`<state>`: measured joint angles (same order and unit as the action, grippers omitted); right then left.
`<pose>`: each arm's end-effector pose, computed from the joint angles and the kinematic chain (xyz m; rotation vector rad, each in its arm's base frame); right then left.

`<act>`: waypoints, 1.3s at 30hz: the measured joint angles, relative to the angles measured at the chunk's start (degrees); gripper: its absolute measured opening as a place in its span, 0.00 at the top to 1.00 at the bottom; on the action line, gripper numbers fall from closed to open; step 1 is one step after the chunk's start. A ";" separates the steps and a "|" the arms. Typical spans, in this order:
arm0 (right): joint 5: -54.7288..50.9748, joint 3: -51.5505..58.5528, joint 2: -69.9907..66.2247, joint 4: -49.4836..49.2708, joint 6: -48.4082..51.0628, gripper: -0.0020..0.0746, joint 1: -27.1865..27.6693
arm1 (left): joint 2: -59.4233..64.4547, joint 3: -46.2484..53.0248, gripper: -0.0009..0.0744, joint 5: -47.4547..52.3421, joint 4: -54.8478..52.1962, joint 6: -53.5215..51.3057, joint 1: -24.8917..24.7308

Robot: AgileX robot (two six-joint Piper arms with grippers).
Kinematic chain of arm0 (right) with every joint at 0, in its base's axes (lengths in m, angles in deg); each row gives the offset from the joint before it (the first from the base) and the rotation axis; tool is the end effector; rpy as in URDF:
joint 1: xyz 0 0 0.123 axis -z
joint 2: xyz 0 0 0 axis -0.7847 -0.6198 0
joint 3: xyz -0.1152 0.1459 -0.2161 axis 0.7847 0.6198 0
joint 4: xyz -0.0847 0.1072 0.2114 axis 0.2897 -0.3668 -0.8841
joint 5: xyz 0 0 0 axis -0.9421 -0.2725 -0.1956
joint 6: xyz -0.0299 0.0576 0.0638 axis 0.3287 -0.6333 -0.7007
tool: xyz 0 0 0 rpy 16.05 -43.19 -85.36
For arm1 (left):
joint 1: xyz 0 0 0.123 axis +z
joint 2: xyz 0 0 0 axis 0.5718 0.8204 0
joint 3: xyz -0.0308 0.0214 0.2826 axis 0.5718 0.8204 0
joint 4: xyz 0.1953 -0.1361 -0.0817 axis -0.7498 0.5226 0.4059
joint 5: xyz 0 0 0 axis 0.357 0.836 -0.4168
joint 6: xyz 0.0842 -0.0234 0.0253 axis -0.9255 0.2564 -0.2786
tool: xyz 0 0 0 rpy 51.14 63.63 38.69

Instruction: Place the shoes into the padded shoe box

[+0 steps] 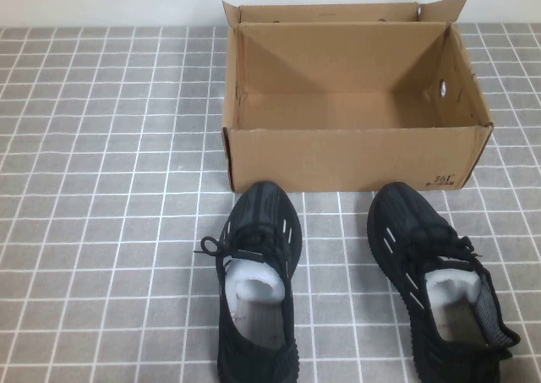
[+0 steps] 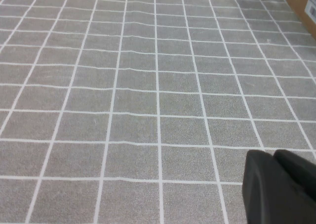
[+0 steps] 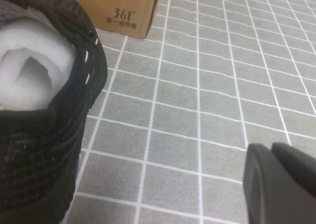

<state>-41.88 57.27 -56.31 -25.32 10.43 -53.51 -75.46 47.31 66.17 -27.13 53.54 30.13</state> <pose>0.0516 0.0020 0.1690 -0.2047 1.8898 -0.0981 0.0520 -0.0044 0.1703 -0.0323 1.8799 -0.1374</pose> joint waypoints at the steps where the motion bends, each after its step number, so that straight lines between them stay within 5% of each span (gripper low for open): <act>1: 0.00 0.00 0.00 0.00 0.00 0.98 0.00 | 0.00 0.00 0.99 0.00 0.00 -0.13 0.00; 28: 1.29 0.00 0.00 0.00 0.00 0.98 0.00 | 0.00 0.00 0.99 0.00 0.00 -0.33 0.00; 39: 21.34 0.00 0.00 -0.11 0.00 0.98 0.00 | 0.00 0.00 0.99 -10.72 3.07 -0.33 0.00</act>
<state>-20.54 57.27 -56.31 -25.43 10.43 -53.51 -75.46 47.31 55.44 -24.06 53.21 30.13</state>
